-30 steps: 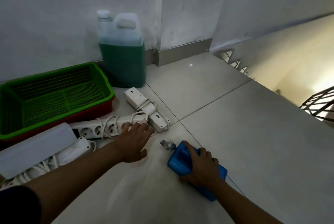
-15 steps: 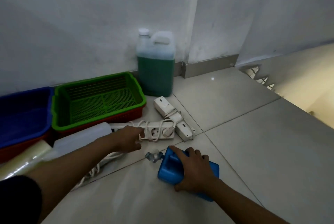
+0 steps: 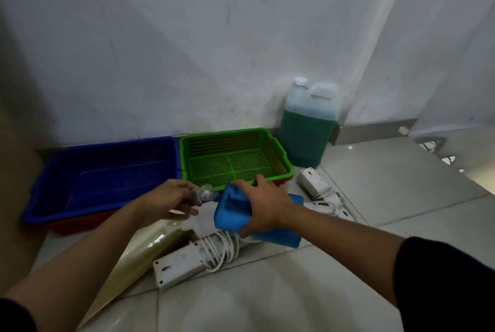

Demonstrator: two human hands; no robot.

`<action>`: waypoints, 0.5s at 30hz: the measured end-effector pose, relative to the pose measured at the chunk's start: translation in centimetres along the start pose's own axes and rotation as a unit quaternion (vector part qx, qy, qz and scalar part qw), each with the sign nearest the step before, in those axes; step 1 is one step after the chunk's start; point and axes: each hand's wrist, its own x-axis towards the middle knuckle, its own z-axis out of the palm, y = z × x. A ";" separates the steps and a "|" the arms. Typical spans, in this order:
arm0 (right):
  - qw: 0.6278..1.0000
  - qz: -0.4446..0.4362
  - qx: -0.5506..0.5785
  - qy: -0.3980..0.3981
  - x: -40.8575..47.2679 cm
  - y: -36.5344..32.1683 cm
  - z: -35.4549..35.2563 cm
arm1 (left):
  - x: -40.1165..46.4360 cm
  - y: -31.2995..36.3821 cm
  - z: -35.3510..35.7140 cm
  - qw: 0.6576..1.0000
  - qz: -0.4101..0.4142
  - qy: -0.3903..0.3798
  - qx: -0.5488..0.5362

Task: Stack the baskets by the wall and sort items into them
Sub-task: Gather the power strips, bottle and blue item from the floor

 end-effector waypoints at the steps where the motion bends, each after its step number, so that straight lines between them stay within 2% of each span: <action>1: 1.000 -0.006 -0.004 -0.002 1.2 -1.1 -0.8 | -0.3 -0.2 -1.0 0.999 -0.001 0.021 -0.033; 4: 1.000 -0.028 -0.012 0.008 4.7 -3.0 -2.8 | -0.5 0.4 -3.2 0.994 0.011 0.078 -0.075; 6: 0.999 -0.045 -0.021 0.013 7.3 -3.6 -3.5 | 0.1 0.7 -4.4 0.990 0.030 0.121 -0.059; 9: 0.999 -0.049 -0.017 0.016 11.3 -3.4 -4.0 | 1.2 0.7 -5.7 0.989 0.036 0.141 -0.030; 15: 0.998 -0.047 -0.005 -0.029 18.9 -1.2 -3.1 | 4.3 0.6 -6.8 0.981 0.013 0.146 0.128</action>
